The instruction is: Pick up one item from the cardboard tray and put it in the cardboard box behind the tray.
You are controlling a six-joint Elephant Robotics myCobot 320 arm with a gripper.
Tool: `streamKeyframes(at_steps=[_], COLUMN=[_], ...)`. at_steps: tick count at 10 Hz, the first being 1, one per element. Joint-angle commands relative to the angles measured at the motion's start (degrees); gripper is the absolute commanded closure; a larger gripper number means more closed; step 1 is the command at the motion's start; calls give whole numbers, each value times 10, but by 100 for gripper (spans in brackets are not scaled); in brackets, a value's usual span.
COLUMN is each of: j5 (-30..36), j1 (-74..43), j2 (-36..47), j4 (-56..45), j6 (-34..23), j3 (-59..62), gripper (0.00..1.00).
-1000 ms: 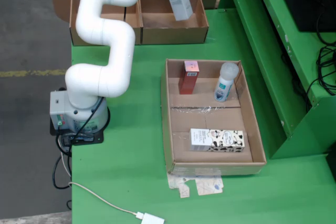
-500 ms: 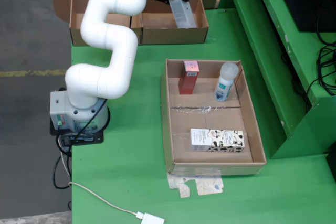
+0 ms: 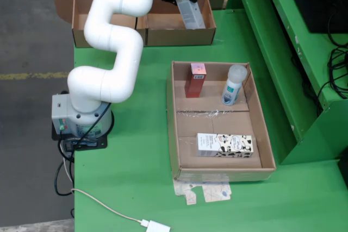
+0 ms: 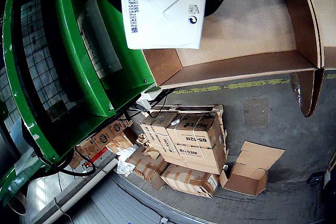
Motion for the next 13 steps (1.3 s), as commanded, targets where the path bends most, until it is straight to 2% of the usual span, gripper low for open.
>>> streamKeyframes(at_steps=[1, 10, 13], j5=[-8, -8, -8], j1=[-4, -4, -4], j2=[19, 19, 19], j4=[8, 8, 8], j6=[0, 0, 0], j3=[18, 18, 18], gripper=[100, 100, 70])
